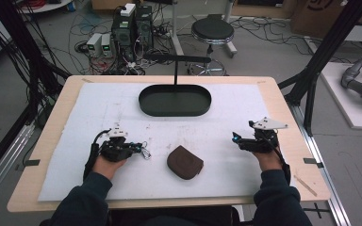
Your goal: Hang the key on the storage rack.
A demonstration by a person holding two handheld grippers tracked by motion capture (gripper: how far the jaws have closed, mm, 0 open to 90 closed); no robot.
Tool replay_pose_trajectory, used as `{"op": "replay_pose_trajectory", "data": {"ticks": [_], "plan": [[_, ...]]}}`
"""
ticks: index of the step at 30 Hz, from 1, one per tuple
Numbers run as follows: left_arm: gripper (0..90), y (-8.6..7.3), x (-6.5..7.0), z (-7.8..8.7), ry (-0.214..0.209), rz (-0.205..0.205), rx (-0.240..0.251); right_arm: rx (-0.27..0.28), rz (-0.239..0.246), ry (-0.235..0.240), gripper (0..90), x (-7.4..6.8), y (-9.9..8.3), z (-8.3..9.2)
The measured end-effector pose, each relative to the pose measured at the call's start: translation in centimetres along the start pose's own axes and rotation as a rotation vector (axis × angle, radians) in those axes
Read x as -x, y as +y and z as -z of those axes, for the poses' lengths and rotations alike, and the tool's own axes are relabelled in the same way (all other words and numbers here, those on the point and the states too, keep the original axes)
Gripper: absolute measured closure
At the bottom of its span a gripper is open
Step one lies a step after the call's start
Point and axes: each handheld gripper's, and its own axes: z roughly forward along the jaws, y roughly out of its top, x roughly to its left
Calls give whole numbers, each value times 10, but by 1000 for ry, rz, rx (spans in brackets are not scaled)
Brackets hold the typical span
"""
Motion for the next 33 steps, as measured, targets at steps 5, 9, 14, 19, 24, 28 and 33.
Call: {"op": "replay_pose_trajectory", "data": {"ticks": [5,9,14,19,24,28,33], "plan": [[882,2,-1,4,-10,-9,27,0,1,0,195,0,0,0],[882,2,-1,4,-10,-6,23,-3,-2,0,195,0,0,0],[882,2,-2,2,4,-2,10,-4,-1,1,195,1,0,0],[883,4,-2,7,10,2,48,-2,1,-2,195,1,0,0],[883,7,-2,14,20,1,102,-1,0,-3,195,1,0,0],[883,11,-1,22,25,-6,149,0,0,-3,195,1,-1,0],[900,15,-2,31,22,-9,206,-2,0,-4,195,1,-1,0]]}}
